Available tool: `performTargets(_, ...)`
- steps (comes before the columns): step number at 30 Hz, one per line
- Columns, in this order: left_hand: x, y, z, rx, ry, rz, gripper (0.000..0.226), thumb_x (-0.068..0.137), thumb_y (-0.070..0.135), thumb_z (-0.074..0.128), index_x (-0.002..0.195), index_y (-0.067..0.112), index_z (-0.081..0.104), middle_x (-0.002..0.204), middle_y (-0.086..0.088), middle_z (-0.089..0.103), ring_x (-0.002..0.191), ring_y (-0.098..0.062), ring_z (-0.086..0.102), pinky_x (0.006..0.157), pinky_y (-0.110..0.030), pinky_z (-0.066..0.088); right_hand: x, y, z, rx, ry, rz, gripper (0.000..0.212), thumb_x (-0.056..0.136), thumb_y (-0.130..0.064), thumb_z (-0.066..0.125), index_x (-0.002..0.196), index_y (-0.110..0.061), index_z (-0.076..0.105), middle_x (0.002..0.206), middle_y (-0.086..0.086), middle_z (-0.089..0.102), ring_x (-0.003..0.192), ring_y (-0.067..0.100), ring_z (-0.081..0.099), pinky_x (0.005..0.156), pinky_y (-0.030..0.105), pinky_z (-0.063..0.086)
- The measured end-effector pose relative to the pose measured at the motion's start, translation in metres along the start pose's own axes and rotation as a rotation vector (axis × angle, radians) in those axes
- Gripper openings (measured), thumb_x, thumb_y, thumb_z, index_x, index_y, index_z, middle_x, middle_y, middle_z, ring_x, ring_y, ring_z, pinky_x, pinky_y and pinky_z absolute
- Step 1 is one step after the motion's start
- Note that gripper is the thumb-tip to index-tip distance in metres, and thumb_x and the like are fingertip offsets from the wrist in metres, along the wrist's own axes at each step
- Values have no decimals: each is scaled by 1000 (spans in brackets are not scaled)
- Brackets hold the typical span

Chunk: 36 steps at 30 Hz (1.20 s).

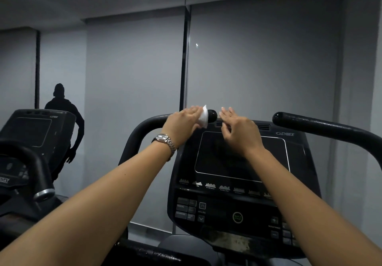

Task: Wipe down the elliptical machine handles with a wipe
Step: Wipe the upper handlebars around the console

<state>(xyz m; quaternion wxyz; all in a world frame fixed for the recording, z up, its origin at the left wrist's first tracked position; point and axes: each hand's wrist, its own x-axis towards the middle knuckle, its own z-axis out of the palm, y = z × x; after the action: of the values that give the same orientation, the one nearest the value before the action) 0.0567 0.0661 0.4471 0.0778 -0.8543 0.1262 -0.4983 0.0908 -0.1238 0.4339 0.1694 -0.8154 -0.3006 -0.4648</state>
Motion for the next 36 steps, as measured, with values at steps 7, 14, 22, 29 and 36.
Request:
performTargets(7, -10, -21, 9, -97, 109, 38, 41, 91, 21, 58, 130, 11, 54, 134, -6, 55, 118, -24, 57, 93, -41, 51, -8, 15, -10, -48, 80, 66, 40, 93, -11, 49, 131, -8, 56, 142, 3, 49, 136, 17, 41, 101, 40, 45)
performTargets(14, 13, 13, 6, -54, 60, 37, 47, 94, 30, 51, 139, 17, 43, 141, 1, 48, 118, -19, 56, 91, -34, 48, -16, 23, -17, -77, 65, 104, 41, 90, -10, 50, 130, -9, 58, 142, 3, 49, 136, 16, 41, 99, 40, 47)
performTargets(22, 9, 8, 15, -8, 159, -15, 49, 82, 31, 69, 127, 16, 57, 120, 1, 65, 97, -19, 67, 70, -31, 53, -29, 26, -16, -80, 66, 92, 40, 90, -11, 51, 130, -10, 59, 141, 2, 50, 135, 16, 42, 99, 39, 46)
performTargets(29, 2, -1, 8, 13, 157, 156, 49, 75, 10, 75, 122, 8, 61, 118, -8, 66, 99, -24, 67, 66, -36, 57, -32, 21, -11, -96, 2, 124, 42, 93, -14, 47, 134, -14, 54, 145, -2, 46, 138, 14, 37, 101, 39, 43)
performTargets(36, 9, 30, 3, -18, 104, 141, 48, 82, -5, 60, 129, 6, 54, 134, -11, 54, 117, -26, 57, 87, -42, 54, -36, 15, -13, -94, 14, 107, 41, 93, -13, 49, 133, -13, 56, 144, 0, 47, 137, 16, 40, 100, 40, 44)
